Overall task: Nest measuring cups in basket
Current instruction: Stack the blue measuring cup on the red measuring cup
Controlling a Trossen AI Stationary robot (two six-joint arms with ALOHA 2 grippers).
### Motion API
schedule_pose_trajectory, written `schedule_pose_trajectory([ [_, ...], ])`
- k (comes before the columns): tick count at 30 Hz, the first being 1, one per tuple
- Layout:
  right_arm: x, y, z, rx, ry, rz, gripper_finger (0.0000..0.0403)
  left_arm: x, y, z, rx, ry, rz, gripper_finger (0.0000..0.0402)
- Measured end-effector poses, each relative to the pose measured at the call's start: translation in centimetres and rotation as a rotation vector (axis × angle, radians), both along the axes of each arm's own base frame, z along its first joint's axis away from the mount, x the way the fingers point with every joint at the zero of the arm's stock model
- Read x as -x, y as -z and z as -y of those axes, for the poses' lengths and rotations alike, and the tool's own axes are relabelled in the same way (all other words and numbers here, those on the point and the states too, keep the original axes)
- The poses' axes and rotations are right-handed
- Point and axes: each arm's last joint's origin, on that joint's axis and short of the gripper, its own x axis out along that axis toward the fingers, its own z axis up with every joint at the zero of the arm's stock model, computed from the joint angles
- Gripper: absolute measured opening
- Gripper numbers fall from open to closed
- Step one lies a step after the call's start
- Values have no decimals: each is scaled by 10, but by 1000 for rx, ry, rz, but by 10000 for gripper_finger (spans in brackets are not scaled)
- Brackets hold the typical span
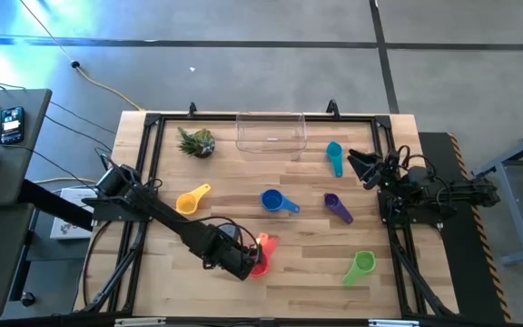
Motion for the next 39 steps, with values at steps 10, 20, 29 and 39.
schedule_pose_trajectory([
  [10, -3, -28, -5, 270, -126, -123, 257, 8, -22, -12, -164, 87, 72, 69],
  [20, -35, -58, -8, 321, -210, -506, 257, 25, -64, -52, -335, 253, 74, 69],
  [29, -93, -61, -14, 305, -348, -714, 257, 42, -93, -88, -454, 419, 50, 70],
  [39, -167, -51, -19, 388, -440, -926, 257, 74, -103, -113, -570, 578, -181, 70],
])
